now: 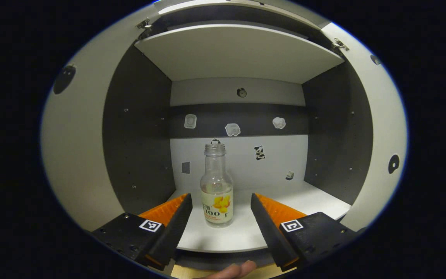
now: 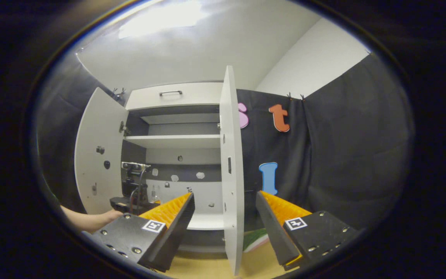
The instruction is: Grasp the bottle in the cabinet with the left hand and place it on the coaster, then close the right door with the right hand and the left door with the left hand.
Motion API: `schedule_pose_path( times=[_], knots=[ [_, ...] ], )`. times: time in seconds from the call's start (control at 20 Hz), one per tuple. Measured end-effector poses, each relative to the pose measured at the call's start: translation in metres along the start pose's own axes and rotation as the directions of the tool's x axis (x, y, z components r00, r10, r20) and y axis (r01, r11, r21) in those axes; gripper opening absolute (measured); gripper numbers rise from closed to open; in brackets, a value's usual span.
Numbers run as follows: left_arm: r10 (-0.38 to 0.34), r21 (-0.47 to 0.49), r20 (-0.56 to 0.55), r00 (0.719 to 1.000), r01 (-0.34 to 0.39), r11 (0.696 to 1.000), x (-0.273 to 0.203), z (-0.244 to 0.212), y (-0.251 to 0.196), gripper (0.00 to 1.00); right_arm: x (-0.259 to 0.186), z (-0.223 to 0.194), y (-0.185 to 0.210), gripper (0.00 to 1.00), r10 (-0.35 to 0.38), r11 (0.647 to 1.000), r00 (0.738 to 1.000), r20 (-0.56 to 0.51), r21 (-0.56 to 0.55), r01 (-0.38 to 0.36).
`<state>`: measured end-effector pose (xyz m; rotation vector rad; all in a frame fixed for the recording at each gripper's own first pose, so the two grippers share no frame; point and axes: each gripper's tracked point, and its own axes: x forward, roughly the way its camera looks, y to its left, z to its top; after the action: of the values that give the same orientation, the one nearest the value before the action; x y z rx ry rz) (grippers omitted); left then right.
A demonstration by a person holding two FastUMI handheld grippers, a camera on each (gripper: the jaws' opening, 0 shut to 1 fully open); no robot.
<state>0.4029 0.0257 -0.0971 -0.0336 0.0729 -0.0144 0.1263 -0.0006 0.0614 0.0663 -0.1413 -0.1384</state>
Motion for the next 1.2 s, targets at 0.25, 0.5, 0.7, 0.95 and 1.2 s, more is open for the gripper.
schedule_pose_path(
  times=[0.25,0.5,0.7,0.95,1.2],
  knots=[
    [0.041,-0.015,-0.038,0.998,-0.041,0.999,0.038,-0.007,0.005,0.96,-0.017,0.0,-0.004,0.93,-0.024,0.999,1.0,0.003,-0.033,0.024],
    [0.071,0.035,-0.08,0.994,-0.068,0.997,0.071,-0.022,0.011,0.95,-0.037,-0.007,-0.012,0.96,-0.061,0.998,0.998,-0.032,-0.004,0.061],
    [0.045,-0.026,-0.114,0.992,-0.049,0.998,0.062,-0.011,0.013,0.8,-0.06,-0.003,-0.025,1.0,-0.078,0.997,0.996,-0.031,-0.006,0.078],
    [0.007,-0.046,-0.044,0.999,-0.009,0.999,0.009,0.036,0.009,0.81,-0.083,0.001,-0.034,0.96,-0.076,0.997,0.996,-0.037,0.009,0.077],
    [-0.027,-0.098,-0.012,1.0,0.026,0.995,-0.057,0.067,0.006,0.79,-0.102,0.004,-0.034,0.96,-0.04,0.999,0.998,-0.038,0.03,0.041]
  ],
)
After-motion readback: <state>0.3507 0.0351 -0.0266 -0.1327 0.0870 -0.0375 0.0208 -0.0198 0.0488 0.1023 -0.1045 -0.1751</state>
